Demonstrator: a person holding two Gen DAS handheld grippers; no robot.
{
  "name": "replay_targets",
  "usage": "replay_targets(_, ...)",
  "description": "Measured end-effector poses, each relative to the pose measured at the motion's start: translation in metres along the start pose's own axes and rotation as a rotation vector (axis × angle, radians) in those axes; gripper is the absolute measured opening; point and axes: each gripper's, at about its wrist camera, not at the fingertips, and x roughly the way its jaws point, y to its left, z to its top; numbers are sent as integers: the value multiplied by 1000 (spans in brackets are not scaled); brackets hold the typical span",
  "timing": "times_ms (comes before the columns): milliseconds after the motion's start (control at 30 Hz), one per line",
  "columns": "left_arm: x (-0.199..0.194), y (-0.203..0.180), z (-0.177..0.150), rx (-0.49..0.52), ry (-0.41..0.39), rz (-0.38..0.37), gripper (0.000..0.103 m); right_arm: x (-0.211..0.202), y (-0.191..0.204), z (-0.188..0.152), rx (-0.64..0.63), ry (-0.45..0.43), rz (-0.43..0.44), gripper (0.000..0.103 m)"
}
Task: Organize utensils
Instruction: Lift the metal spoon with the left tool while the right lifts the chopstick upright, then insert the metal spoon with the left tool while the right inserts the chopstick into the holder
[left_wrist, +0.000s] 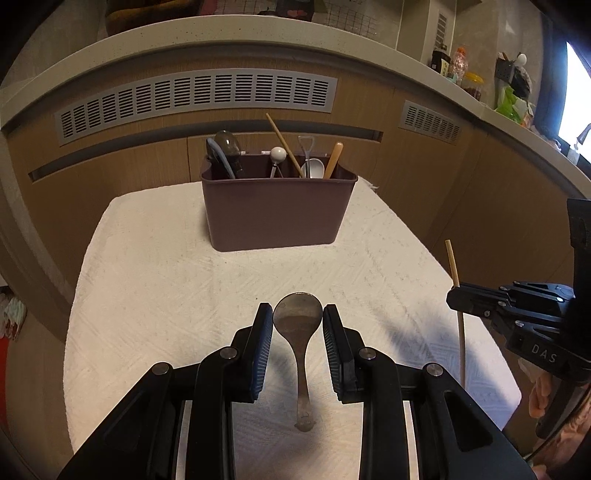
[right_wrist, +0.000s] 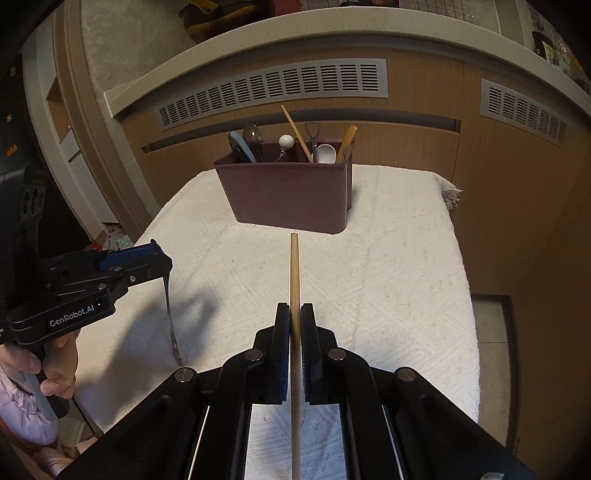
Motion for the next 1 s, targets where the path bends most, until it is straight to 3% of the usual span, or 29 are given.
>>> replay_targets(1000,-32,-15,22,41,-76,-10,29,-36,19,30,-64,-129,2,5)
